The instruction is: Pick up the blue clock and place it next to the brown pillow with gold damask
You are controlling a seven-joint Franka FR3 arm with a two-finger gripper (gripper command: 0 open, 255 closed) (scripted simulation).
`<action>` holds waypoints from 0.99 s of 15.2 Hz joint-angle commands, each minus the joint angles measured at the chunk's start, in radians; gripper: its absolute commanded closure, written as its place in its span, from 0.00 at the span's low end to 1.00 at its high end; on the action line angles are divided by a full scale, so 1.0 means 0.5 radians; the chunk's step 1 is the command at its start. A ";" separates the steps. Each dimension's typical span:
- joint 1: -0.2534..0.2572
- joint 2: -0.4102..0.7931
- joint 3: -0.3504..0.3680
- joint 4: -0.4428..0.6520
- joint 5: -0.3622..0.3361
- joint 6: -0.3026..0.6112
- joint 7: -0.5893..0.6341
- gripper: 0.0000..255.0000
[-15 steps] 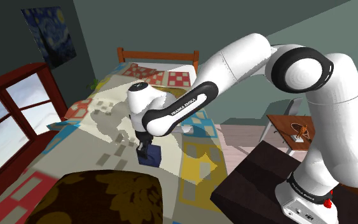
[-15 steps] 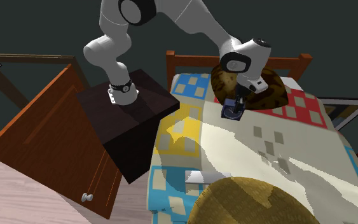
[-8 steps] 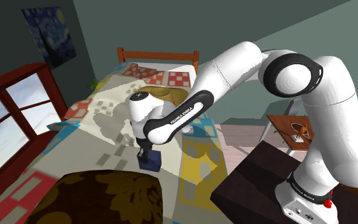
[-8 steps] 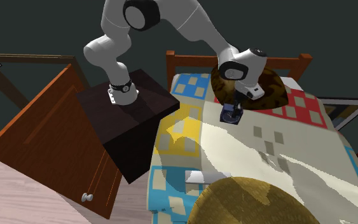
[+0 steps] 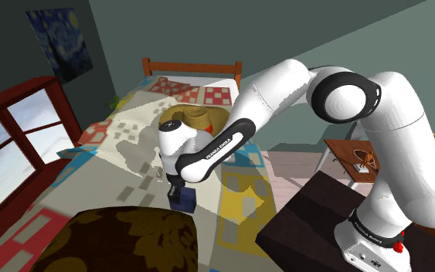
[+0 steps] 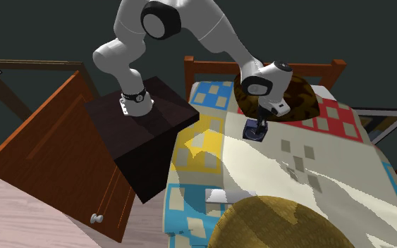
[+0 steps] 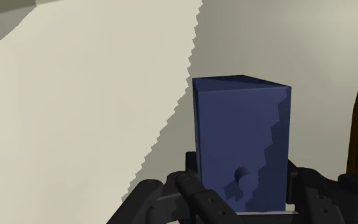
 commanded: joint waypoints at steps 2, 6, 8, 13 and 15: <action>0.001 0.001 0.000 -0.002 -0.001 0.004 0.001 1.00; 0.001 0.001 0.000 -0.002 -0.001 0.004 0.001 0.00; 0.001 0.001 0.000 -0.002 -0.001 0.004 0.001 0.00; -0.015 -0.092 0.021 -0.009 0.024 -0.081 -0.013 0.00; -0.027 -0.170 0.039 -0.007 0.046 -0.161 -0.027 0.00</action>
